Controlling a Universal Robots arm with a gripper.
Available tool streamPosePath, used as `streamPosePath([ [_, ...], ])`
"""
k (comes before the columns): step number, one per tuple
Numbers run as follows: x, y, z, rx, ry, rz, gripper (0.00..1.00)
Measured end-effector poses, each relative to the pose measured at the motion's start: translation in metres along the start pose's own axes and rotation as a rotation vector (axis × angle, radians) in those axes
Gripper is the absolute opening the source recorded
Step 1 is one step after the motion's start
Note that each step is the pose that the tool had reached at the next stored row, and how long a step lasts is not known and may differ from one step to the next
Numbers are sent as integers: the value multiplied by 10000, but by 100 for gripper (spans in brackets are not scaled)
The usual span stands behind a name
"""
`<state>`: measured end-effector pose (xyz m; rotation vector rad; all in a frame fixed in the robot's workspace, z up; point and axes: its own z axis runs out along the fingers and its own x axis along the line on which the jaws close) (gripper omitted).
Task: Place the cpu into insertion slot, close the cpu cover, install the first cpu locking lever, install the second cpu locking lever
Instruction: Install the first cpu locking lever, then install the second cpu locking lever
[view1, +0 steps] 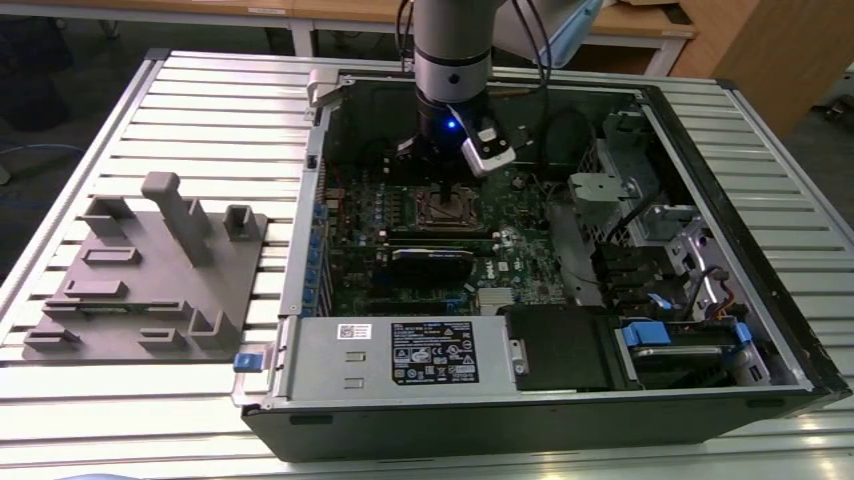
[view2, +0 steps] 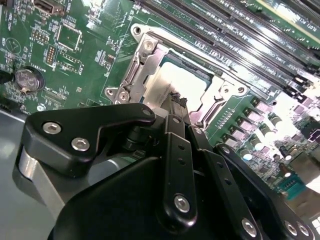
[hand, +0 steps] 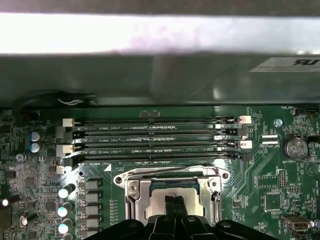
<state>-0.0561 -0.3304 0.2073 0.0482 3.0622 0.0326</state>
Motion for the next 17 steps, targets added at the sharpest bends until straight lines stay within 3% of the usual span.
streamPosePath([
  [6, 0, -2, 0, -27, 8, -356, 11],
  [17, 0, -2, 0, -31, 8, -368, 11],
])
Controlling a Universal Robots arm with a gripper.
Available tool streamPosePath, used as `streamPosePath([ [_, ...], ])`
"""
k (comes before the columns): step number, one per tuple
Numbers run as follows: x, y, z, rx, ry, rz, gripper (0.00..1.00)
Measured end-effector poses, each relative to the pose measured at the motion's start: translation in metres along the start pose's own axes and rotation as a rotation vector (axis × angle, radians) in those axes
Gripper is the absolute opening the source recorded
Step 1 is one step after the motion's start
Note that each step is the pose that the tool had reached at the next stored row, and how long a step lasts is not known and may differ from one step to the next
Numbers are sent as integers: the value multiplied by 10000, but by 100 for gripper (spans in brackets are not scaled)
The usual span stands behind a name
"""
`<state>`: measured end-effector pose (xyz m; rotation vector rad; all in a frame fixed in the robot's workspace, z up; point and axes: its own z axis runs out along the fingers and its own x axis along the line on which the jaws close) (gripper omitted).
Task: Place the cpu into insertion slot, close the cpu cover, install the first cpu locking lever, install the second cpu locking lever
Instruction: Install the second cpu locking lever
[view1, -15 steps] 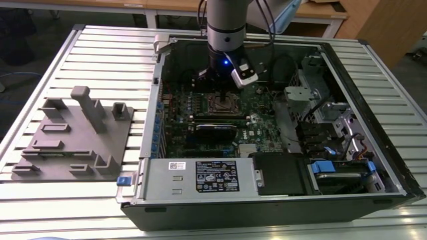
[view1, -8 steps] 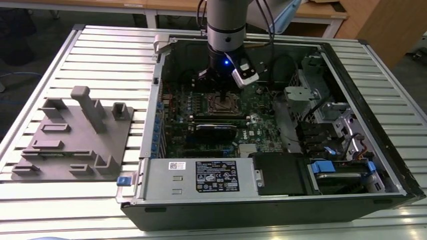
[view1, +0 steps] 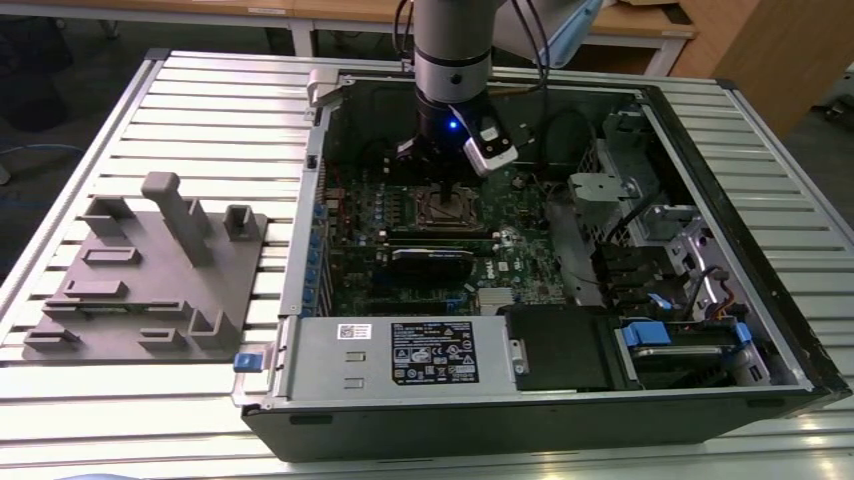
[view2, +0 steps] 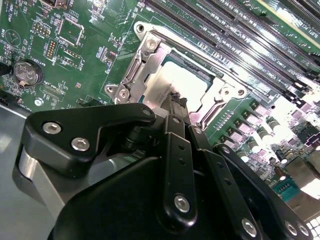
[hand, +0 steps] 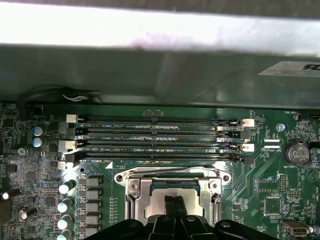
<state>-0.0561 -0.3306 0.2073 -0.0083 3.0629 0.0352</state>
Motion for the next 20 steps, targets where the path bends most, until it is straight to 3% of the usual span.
streamPosePath([
  [3, 0, -1, -11, 0, 1, 0, 11],
  [10, -9, 3, -122, -2, 0, 1, 11],
  [13, -11, 1, -134, -4, -1, -1, 11],
  [20, -10, -92, -137, -2, 0, 0, 11],
])
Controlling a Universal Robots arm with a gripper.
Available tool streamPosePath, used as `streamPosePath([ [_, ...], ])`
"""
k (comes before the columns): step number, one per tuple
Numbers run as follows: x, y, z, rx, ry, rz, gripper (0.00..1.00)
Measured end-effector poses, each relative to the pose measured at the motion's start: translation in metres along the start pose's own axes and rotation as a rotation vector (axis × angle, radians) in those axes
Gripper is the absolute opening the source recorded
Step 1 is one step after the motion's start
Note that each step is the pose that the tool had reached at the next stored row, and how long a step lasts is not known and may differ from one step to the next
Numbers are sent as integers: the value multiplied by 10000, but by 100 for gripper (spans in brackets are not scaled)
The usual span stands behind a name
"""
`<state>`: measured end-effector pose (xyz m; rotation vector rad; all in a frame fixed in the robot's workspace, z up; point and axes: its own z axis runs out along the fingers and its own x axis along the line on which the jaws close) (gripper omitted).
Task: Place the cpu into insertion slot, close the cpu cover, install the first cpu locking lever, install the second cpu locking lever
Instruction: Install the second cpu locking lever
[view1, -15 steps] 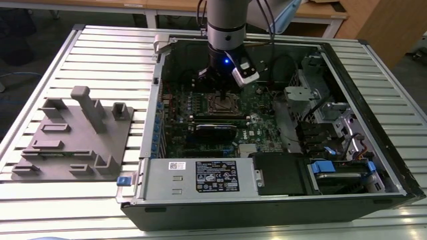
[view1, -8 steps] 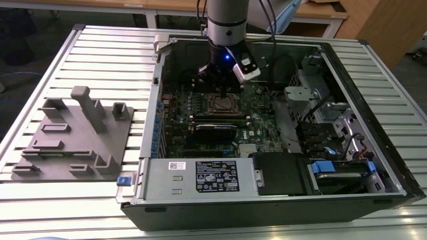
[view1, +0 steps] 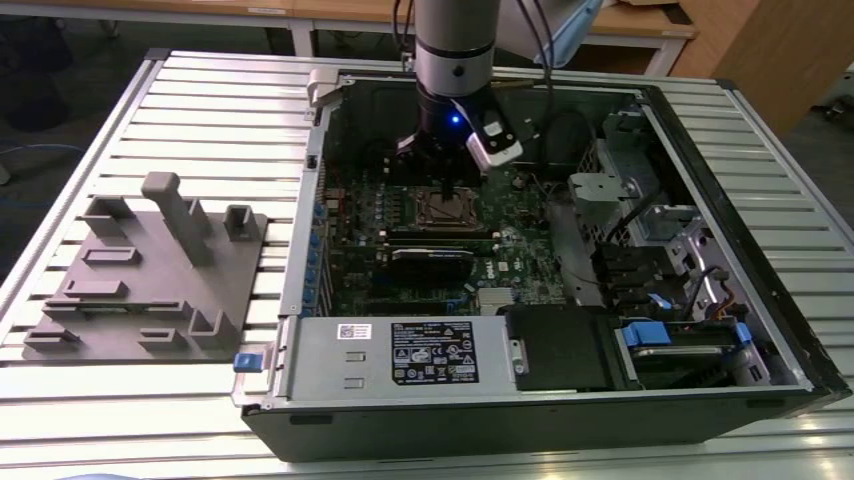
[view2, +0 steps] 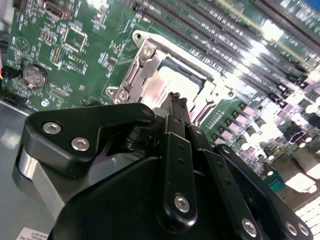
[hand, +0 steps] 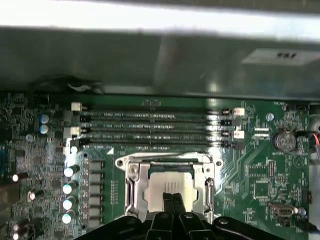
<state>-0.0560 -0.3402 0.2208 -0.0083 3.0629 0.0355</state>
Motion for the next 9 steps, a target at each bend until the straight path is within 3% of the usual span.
streamPosePath([
  [3, 0, -37, -1, 1, 1, 0, 11],
  [9, -4, -42, -1, 6, 1, -2, 11],
])
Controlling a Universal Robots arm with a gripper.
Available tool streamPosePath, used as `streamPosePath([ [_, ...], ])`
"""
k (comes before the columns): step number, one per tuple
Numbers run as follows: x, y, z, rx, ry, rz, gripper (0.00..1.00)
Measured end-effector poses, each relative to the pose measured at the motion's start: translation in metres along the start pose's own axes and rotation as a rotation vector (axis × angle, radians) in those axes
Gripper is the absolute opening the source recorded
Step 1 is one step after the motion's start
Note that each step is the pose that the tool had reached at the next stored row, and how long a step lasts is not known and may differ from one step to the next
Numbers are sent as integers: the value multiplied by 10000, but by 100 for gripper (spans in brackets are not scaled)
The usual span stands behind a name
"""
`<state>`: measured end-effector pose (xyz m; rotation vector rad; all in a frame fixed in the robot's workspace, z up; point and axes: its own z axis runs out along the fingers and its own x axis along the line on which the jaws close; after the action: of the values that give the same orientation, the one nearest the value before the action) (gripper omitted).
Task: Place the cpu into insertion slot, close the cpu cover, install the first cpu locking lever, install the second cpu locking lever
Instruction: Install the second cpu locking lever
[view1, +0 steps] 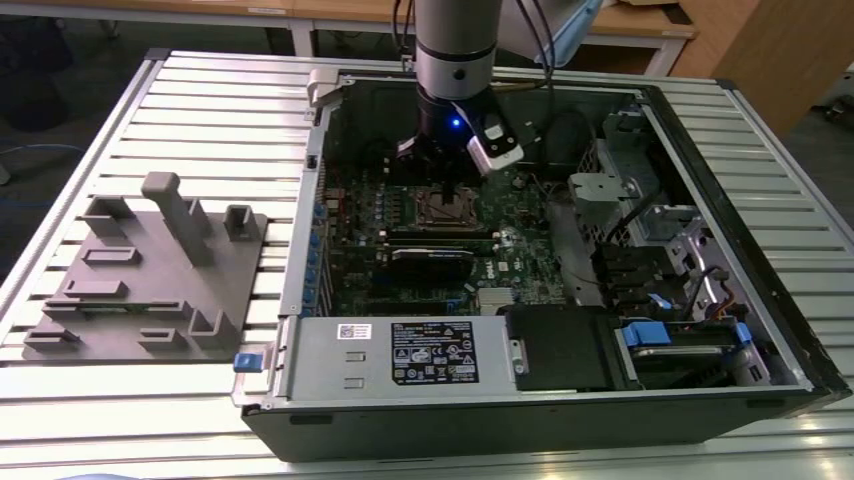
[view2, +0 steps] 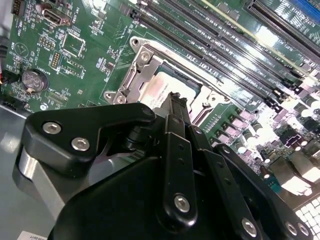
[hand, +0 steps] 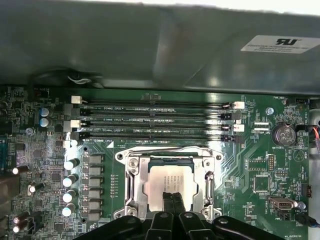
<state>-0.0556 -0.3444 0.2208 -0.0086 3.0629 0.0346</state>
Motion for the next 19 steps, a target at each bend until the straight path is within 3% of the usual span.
streamPosePath([
  [7, -5, 1, -2, 2, 6, 2, 11],
  [15, -13, 2, -106, -3, 5, 2, 11],
  [19, -14, -39, -113, -17, 4, 3, 11],
])
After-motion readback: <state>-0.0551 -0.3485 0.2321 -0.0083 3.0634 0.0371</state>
